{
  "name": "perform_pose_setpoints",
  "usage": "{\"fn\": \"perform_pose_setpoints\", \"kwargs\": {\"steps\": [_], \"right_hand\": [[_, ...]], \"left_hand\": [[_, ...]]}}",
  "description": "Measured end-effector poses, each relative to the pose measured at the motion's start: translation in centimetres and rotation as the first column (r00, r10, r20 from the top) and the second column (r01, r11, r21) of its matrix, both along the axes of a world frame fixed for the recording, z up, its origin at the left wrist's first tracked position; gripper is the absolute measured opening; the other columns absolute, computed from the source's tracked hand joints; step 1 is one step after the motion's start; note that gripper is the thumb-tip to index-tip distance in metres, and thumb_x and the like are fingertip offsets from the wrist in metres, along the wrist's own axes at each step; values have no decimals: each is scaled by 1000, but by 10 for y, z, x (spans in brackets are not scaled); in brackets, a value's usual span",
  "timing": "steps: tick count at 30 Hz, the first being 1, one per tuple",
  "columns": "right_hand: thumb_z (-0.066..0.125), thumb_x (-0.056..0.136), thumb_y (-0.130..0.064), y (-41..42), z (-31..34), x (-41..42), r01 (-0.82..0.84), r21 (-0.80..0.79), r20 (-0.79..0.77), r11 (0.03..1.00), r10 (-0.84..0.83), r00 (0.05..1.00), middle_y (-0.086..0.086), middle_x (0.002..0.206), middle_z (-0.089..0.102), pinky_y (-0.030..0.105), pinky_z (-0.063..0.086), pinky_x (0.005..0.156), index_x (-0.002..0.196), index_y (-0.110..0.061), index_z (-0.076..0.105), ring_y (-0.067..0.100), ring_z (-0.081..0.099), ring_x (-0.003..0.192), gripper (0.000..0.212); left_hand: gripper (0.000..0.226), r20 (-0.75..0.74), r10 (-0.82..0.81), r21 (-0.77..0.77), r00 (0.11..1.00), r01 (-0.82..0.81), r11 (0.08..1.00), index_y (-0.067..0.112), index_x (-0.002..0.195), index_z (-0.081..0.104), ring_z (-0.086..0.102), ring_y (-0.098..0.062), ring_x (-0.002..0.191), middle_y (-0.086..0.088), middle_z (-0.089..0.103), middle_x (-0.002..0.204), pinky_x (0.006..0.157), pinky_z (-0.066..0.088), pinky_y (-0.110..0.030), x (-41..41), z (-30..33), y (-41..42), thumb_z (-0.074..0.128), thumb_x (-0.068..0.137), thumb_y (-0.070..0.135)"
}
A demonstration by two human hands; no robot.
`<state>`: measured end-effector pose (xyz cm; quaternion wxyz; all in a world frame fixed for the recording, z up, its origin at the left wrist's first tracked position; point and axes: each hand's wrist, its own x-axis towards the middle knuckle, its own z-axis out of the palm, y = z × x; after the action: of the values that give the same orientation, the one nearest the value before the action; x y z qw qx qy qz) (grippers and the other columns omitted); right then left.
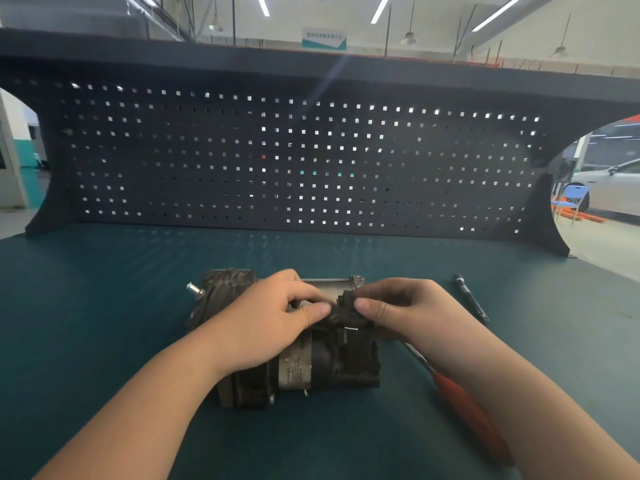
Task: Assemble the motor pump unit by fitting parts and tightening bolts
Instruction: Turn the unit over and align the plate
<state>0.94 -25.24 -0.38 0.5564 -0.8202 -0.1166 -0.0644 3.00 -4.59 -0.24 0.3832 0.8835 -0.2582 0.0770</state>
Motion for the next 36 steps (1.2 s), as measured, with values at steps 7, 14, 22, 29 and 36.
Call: {"fn": "perform_pose_setpoints", "kwargs": {"steps": [7,14,22,29,36], "right_hand": [[70,86,-19,0,2,0,1,95,-121,995,11,993,4,79,70,34,59,78,77,-9,68,15,66,77,13],[64,90,-15,-2,2,1,-47,175,-195,983,82,977,4,79,67,32,58,73,84,-4,62,14,64,76,12],[68,86,-12,0,-3,3,-5,261,-154,965,47,987,5,76,70,25,53,64,78,-7,71,12,65,69,10],[67,87,-10,3,-4,3,7,268,-109,963,23,994,10,85,75,23,53,64,87,-6,75,16,70,80,10],[71,83,-33,0,3,0,35,17,-189,999,-31,981,-18,66,64,20,46,54,77,-36,76,1,53,63,9]], "left_hand": [[13,0,8,-10,1000,-8,1000,40,88,70,55,-4,84,9,51,85,81,43,-23,1,-2,-2,58,90,43],[22,-1,6,-25,1000,-6,1000,41,108,72,51,5,79,14,47,76,71,35,-12,2,-5,-5,56,93,40],[16,41,15,-71,999,-13,997,39,92,74,50,3,74,25,47,72,67,35,-12,3,-8,-6,59,91,40],[14,64,3,-104,998,4,995,42,81,72,50,2,74,24,46,73,68,37,-13,3,-9,-7,61,90,38],[13,8,-25,-91,1000,25,996,30,86,79,51,1,71,18,48,66,71,40,-16,3,-4,-3,67,87,36]]}}
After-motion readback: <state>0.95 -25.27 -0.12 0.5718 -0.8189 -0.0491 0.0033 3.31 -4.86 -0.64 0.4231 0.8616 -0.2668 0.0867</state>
